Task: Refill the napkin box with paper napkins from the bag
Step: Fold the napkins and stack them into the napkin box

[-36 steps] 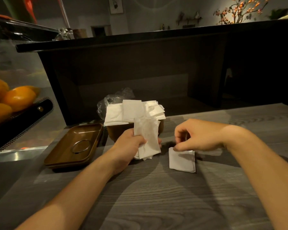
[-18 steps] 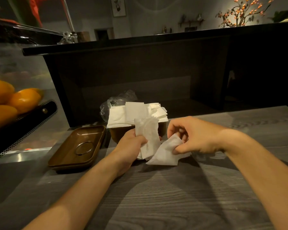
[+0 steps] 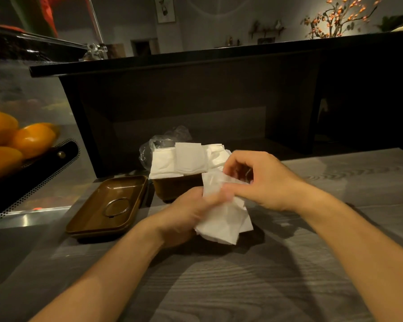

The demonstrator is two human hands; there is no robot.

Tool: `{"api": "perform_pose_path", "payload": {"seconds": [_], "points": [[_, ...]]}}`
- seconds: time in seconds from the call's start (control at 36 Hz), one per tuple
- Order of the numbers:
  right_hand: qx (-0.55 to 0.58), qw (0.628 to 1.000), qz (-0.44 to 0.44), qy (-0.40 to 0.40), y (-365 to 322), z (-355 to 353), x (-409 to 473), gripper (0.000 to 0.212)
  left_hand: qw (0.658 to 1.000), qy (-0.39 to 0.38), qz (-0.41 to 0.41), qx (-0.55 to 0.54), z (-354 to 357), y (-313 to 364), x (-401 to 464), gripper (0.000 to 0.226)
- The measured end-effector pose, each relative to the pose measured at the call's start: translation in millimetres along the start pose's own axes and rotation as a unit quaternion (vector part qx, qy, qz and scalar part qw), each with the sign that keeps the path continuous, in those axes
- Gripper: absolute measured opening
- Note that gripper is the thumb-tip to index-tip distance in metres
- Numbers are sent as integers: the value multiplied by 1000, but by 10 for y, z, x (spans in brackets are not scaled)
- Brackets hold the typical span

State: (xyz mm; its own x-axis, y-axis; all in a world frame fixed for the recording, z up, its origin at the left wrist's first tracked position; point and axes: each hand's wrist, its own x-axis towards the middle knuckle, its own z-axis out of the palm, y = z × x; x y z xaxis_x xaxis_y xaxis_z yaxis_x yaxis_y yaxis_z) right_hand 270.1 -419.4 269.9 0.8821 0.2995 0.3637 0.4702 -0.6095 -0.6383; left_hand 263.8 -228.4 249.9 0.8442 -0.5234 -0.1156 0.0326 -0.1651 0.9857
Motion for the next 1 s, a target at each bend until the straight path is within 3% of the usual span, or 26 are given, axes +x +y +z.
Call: {"api": "perform_pose_path", "payload": {"seconds": [0.08,0.11,0.19,0.28,0.36,0.47,0.58,0.75,0.89,1.0], "points": [[9,998,27,-59,-12,-24,-11,65,985,5,13,171,-65,-7,-17,34],[8,996,28,-84,-17,-24,-14,61,977,8,22,211,-80,8,-28,31],[31,996,18,-86,12,5,-2,18,960,46,61,268,-144,76,-60,20],[79,996,24,-23,99,-22,25,11,947,130,126,266,-271,136,-97,14],[97,993,25,-64,165,-59,3,25,940,170,153,252,-325,135,-103,13],[51,990,60,-118,256,-12,-5,18,942,115,100,299,-325,47,-56,19],[2,978,90,-186,271,54,-21,41,941,85,57,324,-307,-50,-8,48],[25,992,48,-118,230,65,-6,16,936,134,116,305,-304,-42,7,40],[-11,986,49,-157,224,76,-30,47,936,111,124,310,-304,-91,-3,66],[14,987,53,-152,261,99,-22,45,926,111,139,333,-290,-116,0,67]]}}
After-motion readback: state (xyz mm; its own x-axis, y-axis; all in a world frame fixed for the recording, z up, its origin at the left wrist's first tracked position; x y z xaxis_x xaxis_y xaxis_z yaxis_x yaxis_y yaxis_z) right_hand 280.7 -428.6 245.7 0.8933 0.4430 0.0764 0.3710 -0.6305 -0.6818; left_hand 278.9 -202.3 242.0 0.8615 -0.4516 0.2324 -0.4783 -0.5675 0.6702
